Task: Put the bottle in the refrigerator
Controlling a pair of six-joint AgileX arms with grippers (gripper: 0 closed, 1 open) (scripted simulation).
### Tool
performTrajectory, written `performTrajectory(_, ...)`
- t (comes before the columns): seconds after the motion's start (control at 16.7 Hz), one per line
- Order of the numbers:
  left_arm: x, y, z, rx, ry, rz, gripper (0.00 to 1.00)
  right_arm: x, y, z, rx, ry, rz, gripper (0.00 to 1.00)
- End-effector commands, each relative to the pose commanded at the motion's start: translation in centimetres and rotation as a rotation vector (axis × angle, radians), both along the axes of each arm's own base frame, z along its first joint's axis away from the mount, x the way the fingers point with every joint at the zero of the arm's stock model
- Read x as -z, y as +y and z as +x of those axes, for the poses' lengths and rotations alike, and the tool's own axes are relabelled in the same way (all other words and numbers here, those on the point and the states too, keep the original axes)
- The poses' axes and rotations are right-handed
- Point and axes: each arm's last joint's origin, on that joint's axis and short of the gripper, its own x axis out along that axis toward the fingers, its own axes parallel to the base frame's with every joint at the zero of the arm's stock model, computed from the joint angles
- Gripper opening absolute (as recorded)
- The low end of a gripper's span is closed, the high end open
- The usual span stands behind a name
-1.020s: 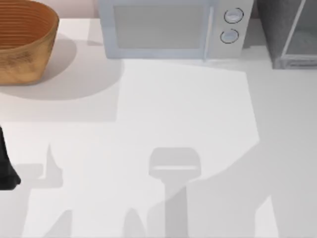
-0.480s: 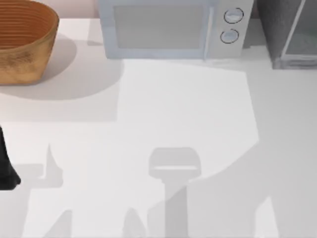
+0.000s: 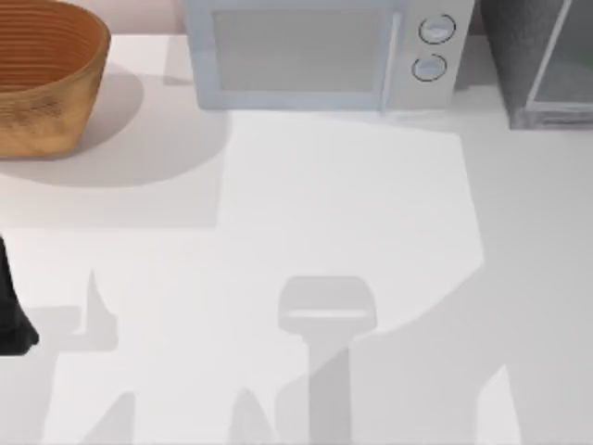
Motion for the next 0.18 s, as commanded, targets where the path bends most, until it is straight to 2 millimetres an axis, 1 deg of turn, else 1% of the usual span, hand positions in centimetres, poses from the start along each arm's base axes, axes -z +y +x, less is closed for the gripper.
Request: performTrajectory(0.18, 0.00, 0.00, 0.00, 0.000, 0.000, 0.000, 1.00, 0.00, 0.00, 0.00, 0.000, 0.000, 0.000, 1.00)
